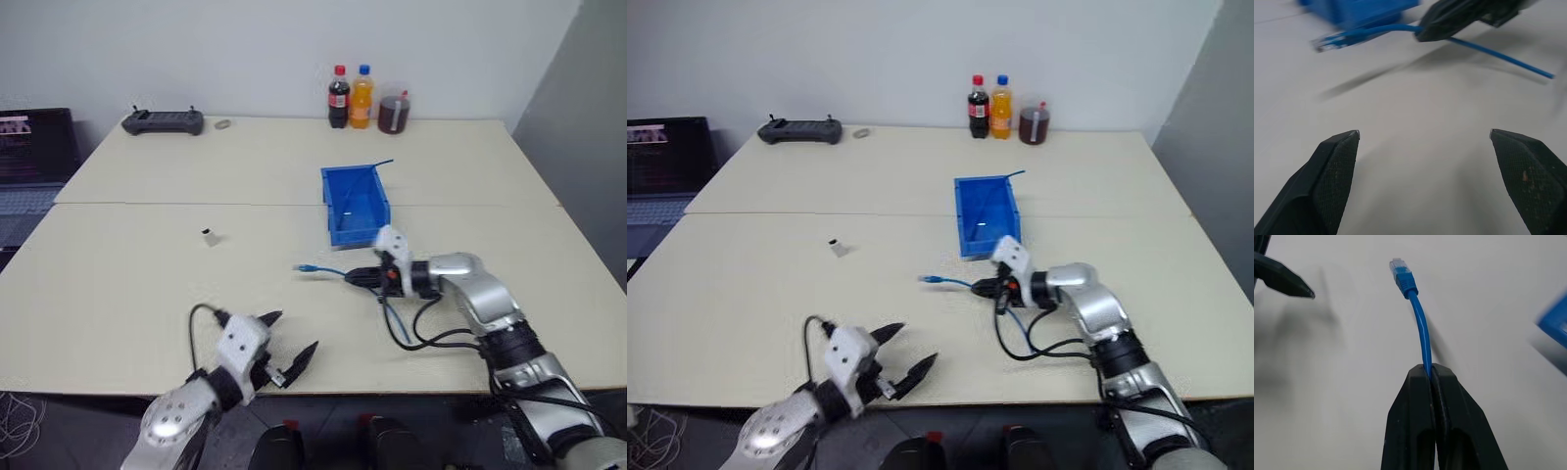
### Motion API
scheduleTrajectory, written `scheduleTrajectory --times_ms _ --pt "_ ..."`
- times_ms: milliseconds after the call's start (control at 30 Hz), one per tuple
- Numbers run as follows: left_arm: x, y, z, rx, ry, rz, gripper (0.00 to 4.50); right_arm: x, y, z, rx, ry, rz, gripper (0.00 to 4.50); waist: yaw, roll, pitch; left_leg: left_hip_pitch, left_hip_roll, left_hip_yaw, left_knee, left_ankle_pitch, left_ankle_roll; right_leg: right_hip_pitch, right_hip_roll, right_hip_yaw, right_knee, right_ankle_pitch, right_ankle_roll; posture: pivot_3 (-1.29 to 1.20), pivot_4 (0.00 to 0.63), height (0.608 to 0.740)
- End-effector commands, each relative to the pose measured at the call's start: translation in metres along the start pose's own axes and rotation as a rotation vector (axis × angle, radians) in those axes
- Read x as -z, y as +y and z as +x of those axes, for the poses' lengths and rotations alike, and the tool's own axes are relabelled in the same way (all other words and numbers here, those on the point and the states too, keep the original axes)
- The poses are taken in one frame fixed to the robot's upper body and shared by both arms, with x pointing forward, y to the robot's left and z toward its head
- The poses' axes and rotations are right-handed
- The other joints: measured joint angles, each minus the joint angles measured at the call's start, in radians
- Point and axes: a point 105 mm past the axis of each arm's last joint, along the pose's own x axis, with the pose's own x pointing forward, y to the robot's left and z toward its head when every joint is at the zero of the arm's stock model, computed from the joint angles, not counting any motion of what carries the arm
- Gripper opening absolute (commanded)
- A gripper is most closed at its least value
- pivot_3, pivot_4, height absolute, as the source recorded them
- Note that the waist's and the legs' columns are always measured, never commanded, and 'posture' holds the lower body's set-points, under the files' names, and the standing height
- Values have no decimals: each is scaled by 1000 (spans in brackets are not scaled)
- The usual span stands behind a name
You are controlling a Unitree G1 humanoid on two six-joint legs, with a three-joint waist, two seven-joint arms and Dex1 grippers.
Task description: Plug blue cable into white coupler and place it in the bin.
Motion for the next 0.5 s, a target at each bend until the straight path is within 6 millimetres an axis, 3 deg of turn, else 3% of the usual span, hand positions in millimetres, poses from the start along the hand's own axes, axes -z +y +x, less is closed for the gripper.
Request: scheduleTrajectory --times_ms 33,133,300,500 --pt "2 -2 -19 -118 -16 -38 4500 10 10 10 -100 80 -65 12 1 0 0 0 -1 0 0 0 1 0 -1 0 0 0 0 0 150 740" --pt "11 -7 -25 -158 2 -65 4500 20 9 13 -119 132 -68 12 0 0 1 -1 -1 0 0 -1 2 0 -1 0 0 -1 -1 0 150 740" --pt "16 -12 -21 -172 -11 -91 4500 25 2 17 -111 141 -73 1213 -4 0 1 1 -1 -1 0 -1 2 0 0 -1 1 -2 -2 0 150 740" --pt "12 -7 -14 -160 -27 -70 4500 16 3 11 -104 94 -43 2709 -5 0 1 1 0 -1 -1 -1 2 0 1 -1 1 -3 -2 0 150 740"
